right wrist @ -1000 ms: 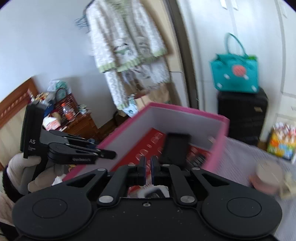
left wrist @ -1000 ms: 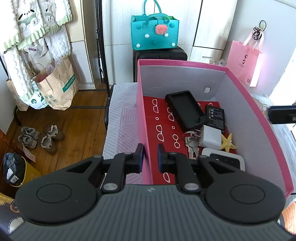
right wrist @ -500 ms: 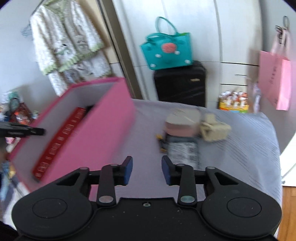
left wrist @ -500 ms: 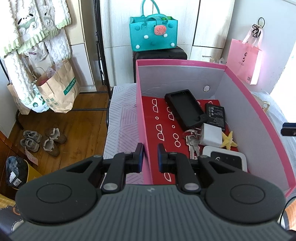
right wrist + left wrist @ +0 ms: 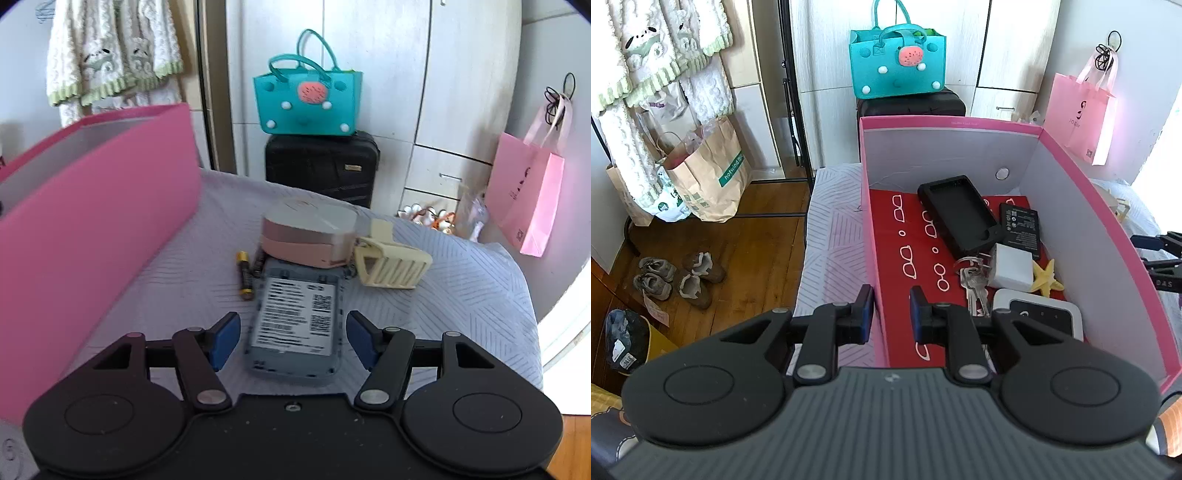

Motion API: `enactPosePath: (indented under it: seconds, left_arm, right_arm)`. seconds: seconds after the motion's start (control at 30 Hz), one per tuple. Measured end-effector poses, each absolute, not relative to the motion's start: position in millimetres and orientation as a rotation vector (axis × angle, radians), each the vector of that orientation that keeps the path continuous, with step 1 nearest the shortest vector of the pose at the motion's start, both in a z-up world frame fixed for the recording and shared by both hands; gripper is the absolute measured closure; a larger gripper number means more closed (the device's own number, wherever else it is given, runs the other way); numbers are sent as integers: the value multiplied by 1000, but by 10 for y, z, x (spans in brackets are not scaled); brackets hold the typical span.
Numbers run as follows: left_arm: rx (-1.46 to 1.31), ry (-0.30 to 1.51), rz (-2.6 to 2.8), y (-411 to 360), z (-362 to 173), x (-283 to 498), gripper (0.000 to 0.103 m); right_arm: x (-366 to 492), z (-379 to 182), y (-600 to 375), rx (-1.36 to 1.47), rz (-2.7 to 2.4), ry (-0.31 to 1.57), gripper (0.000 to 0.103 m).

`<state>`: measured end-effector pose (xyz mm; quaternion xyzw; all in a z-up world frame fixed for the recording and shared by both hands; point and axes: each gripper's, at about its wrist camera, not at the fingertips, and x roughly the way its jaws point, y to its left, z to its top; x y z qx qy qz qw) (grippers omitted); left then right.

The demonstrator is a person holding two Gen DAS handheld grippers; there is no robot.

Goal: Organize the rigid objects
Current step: 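Move the right tool over the grey battery pack with QR label, then close the right tool on the grey battery pack and lift it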

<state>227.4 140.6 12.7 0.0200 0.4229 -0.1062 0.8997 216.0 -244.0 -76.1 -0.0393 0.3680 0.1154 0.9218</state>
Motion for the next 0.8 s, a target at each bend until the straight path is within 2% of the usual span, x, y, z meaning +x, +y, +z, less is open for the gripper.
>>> enactPosePath:
  seconds: [0.17, 0.23, 0.33, 0.57, 0.8]
  left_arm:
    - [29, 874, -222, 1420, 125, 2271, 85]
    - [25, 872, -225, 1434, 121, 2265, 85]
    - [13, 875, -227, 1453, 124, 2266, 85]
    - [41, 869, -222, 1410, 130, 2248, 85]
    - [54, 870, -224, 1395, 131, 2249, 85]
  right_arm:
    - [2147, -842, -2493, -20, 226, 746, 32]
    - [2102, -841, -2479, -14, 213, 737, 39]
    - [2034, -826, -2453, -19, 198, 746, 39]
    - [1831, -783, -2375, -40, 261, 796, 39]
    - [1888, -766, -2344, -45, 286, 819, 33]
